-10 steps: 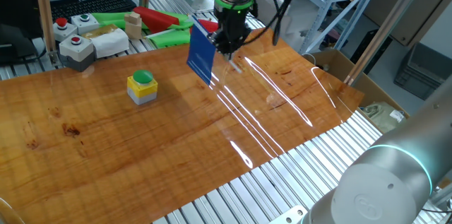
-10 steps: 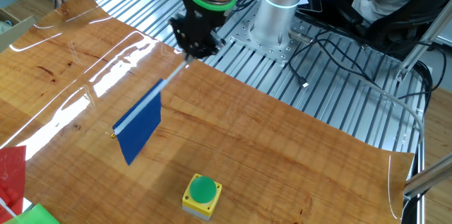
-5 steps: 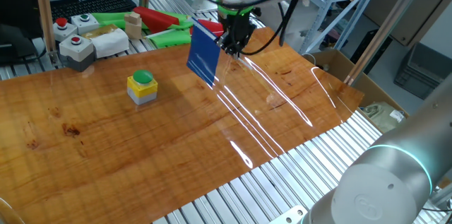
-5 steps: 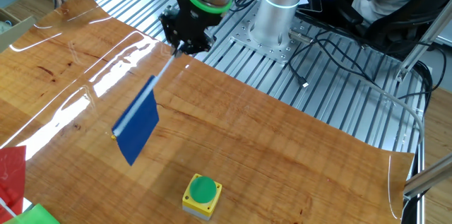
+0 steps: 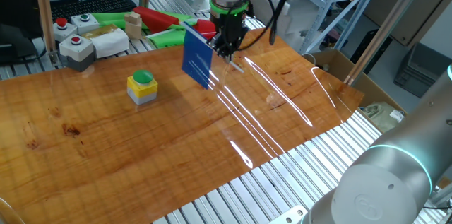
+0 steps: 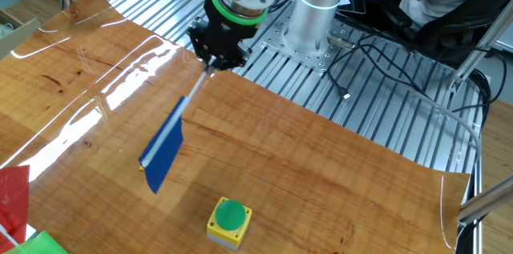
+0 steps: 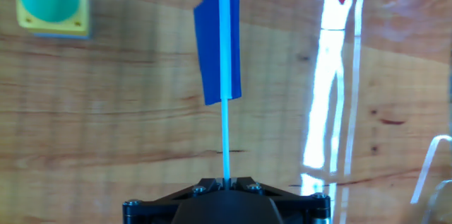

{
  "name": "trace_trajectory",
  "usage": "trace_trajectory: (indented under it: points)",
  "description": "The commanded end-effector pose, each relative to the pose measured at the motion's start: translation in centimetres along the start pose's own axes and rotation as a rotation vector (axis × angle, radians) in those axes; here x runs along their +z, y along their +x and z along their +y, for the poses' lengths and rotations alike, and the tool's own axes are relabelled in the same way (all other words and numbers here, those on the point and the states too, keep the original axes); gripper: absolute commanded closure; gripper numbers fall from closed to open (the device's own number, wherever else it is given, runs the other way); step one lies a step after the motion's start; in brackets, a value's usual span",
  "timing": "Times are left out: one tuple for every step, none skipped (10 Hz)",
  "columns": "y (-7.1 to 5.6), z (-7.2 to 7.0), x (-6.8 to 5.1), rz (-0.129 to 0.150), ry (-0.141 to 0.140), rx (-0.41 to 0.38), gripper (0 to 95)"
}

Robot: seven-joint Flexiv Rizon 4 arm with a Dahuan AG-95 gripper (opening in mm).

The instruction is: Wave the flag

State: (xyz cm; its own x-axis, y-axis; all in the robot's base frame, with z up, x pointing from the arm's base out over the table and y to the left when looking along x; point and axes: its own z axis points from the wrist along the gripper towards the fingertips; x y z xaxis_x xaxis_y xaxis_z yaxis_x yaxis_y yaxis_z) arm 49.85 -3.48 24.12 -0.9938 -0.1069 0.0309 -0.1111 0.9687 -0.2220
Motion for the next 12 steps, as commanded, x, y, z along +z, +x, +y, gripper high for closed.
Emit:
trace_trajectory:
  points:
    - [0.3, 3.5, -1.3, 0.01, -0.224, 0.225, 95.0]
    - [0.4, 4.7, -1.7, 0.015, -0.265, 0.258, 95.0]
    - [0.6, 6.1, -2.3, 0.021, -0.275, 0.285, 95.0]
    - [0.7, 7.2, -2.7, 0.025, -0.282, 0.306, 95.0]
    - [0.8, 8.4, -3.0, 0.031, -0.309, 0.336, 95.0]
    - [0.9, 9.4, -3.3, 0.037, -0.345, 0.365, 95.0]
    - [1.2, 10.7, -3.6, 0.042, -0.362, 0.395, 95.0]
    - [1.3, 11.5, -3.7, 0.041, -0.365, 0.408, 95.0]
    - [1.4, 11.7, -3.7, 0.037, -0.36, 0.391, 95.0]
    - [1.3, 11.6, -3.6, 0.033, -0.323, 0.36, 95.0]
    - [1.2, 11.6, -3.5, 0.029, -0.295, 0.334, 95.0]
    - [1.1, 11.4, -3.4, 0.013, -0.22, 0.285, 95.0]
